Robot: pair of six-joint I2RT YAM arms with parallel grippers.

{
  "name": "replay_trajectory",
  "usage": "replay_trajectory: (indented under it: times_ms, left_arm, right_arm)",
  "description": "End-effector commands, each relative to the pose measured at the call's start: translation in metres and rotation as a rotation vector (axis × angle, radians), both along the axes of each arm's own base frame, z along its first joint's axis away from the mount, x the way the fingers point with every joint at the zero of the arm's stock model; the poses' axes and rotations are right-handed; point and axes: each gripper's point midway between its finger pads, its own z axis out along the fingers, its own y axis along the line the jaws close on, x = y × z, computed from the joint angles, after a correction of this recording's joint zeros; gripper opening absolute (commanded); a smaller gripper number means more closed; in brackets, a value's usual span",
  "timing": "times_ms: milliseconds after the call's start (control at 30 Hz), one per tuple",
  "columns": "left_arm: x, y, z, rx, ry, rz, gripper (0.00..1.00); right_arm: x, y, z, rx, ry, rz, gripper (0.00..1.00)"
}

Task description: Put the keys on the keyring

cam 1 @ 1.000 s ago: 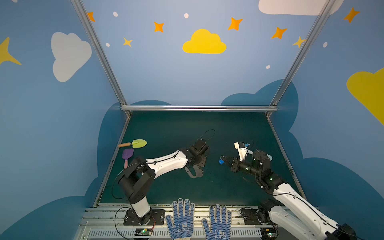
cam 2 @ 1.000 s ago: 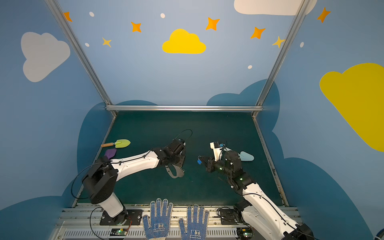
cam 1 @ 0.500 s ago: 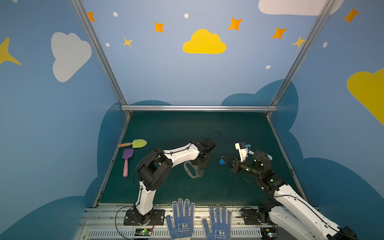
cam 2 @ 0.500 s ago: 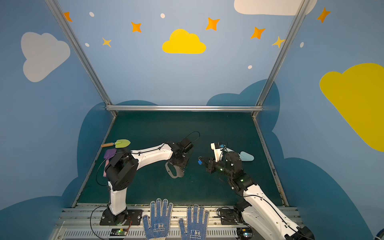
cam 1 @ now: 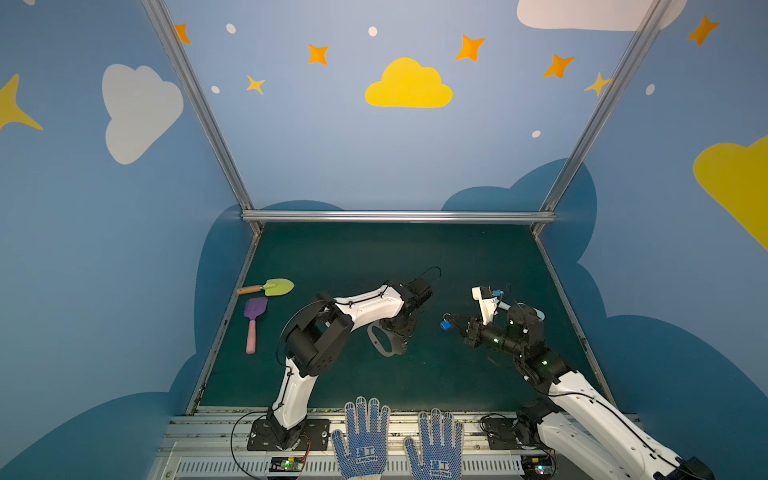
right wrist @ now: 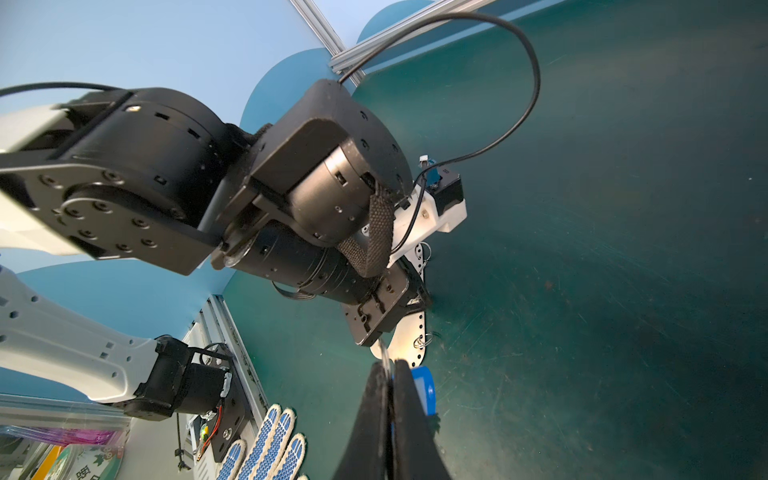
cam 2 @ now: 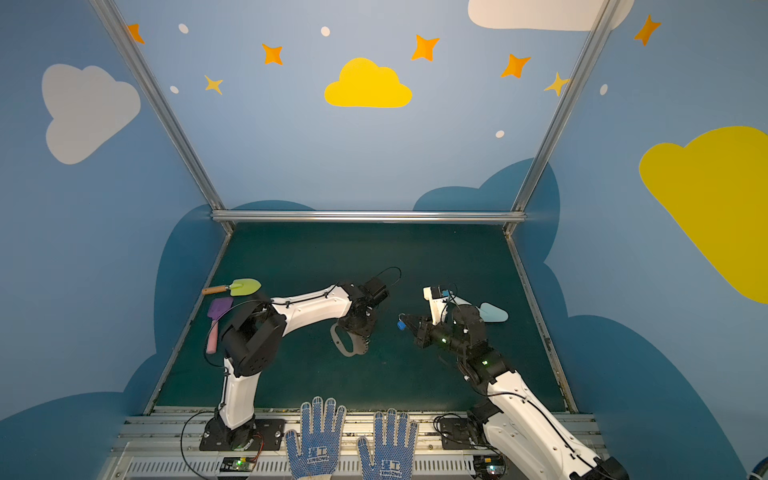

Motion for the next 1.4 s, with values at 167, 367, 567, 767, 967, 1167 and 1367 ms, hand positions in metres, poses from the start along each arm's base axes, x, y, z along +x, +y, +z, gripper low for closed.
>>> replay_trajectory:
  times_ms: [167, 367, 567, 767, 967, 1167, 1367]
  left_arm:
    - [0.014, -0.006, 0.025, -0.051, -0.107, -0.021, 0.04]
    - [0.024, -0.026, 0.061, -0.228, -0.304, -0.051, 0.04]
    - [0.022, -0.021, 0.086, -0.379, -0.48, -0.02, 0.04]
    - [0.008, -0.006, 0.085, -0.384, -0.474, -0.004, 0.04]
    - [-0.013, 0.025, 0.091, -0.418, -0.512, 0.052, 0.04]
    - [-0.022, 0.039, 0.068, -0.404, -0.502, 0.092, 0.04]
    - [-0.007, 0.024, 0.054, -0.371, -0.49, 0.077, 0.11]
  right_arm:
    - [0.0, 0.0, -0.002, 0.019, 0.01, -0.007, 0.0]
    - [0.0, 0.0, -0.002, 0.022, 0.012, -0.006, 0.0]
    - [0.001, -0.001, -0.002, 0.025, 0.019, -0.012, 0.0]
    - [0.002, 0.002, -0.001, 0.034, 0.025, -0.004, 0.0]
    - [0.003, 0.004, -0.001, 0.034, 0.025, 0.001, 0.0]
    - [0.006, 0.007, 0.001, 0.045, 0.026, 0.011, 0.0]
    - [0.003, 0.009, 0.005, 0.047, 0.029, 0.024, 0.0]
